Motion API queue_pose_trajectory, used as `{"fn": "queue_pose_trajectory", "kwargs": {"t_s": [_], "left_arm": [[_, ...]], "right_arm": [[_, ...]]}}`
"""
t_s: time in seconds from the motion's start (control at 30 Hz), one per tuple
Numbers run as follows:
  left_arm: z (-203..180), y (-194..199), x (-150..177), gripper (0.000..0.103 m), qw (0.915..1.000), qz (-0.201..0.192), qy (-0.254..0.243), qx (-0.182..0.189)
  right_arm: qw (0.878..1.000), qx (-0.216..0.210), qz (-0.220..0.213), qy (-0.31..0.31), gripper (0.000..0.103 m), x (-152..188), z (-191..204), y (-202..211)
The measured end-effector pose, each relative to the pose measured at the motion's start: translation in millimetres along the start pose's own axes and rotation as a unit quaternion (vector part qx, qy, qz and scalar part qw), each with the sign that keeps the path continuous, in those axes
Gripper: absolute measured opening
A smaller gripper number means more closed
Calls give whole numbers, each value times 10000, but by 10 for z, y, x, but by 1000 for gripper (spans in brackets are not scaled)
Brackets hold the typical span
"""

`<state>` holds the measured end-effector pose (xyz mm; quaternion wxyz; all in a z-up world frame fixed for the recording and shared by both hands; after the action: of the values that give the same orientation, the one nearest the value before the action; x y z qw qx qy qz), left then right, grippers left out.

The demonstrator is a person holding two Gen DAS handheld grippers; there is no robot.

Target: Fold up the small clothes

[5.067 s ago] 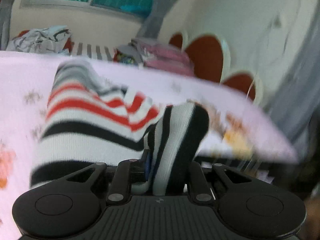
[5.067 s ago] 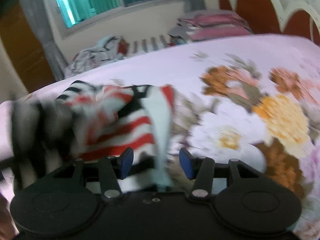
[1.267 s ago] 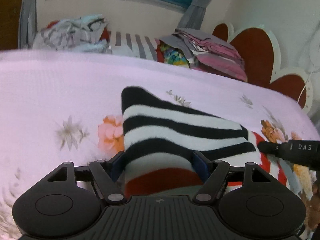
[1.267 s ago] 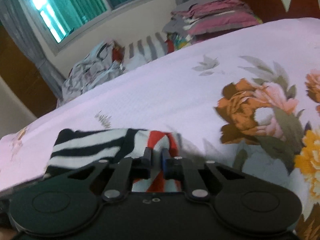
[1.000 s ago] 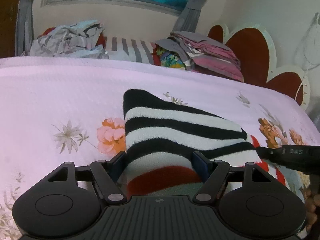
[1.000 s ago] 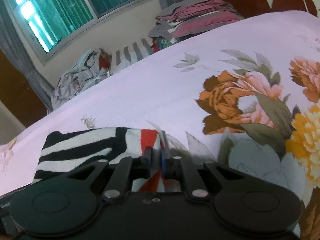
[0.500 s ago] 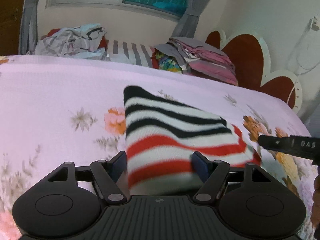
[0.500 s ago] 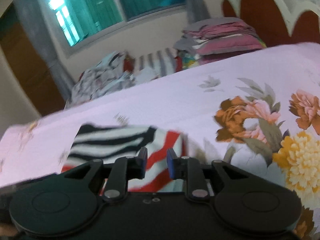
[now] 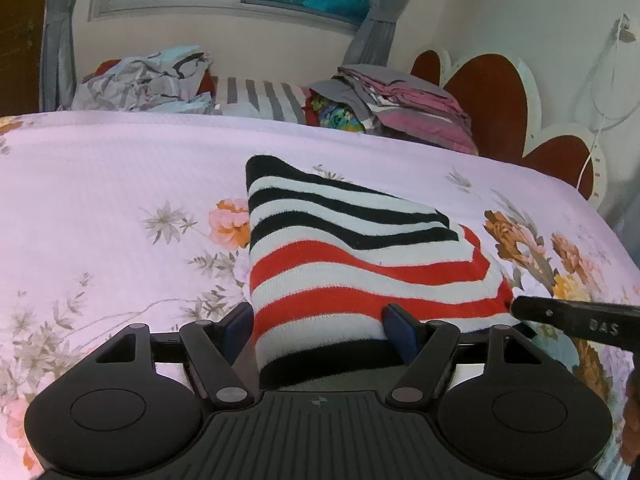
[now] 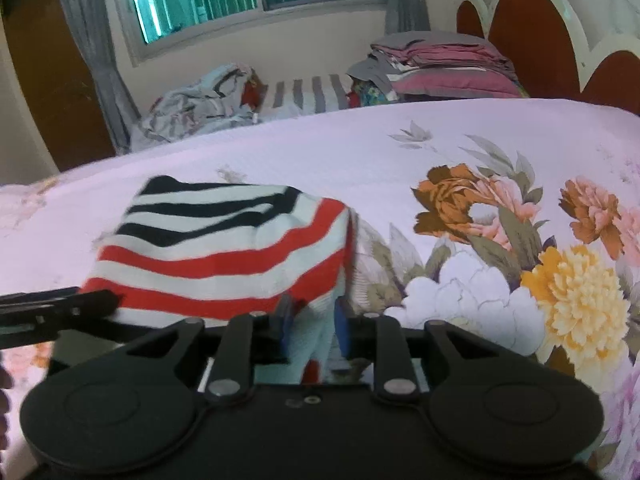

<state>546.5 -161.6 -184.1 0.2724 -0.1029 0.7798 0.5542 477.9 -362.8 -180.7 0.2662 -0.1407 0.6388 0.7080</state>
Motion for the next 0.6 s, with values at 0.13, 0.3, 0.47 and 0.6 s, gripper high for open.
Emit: {"fn": "queue_pose_trajectory", "kwargs": {"t_s": [0.13,0.3,0.47,0.6], "left_arm": [[-37,83,53,71,10000,16,-28,-3],[-77,162,151,71,10000,45,-75,23],[-90,189,269,71,9999,122,-105,31],[-49,195,397,71,9997,210,-88,82]], "right_arm": [[9999,-82,-54,104,24,98,71,136],[9998,-70,-41,187,24,250,104,211],[9998,12,-59,209,24,380,50,291],[9999,-22,-65,128,25,454,5,360]]}}
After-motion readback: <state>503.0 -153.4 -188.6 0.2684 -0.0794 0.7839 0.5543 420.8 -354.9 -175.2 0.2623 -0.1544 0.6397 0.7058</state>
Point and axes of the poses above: each gripper's, at about its wrist camera, not at the fingertips, and y roughly against the way its jaws point, z to its left, x to its underside, the point moved 9 cm from there along -y, roughly the way its jaws point, and after that the axes turned 13 degrees about z, right-handed, at the moved point
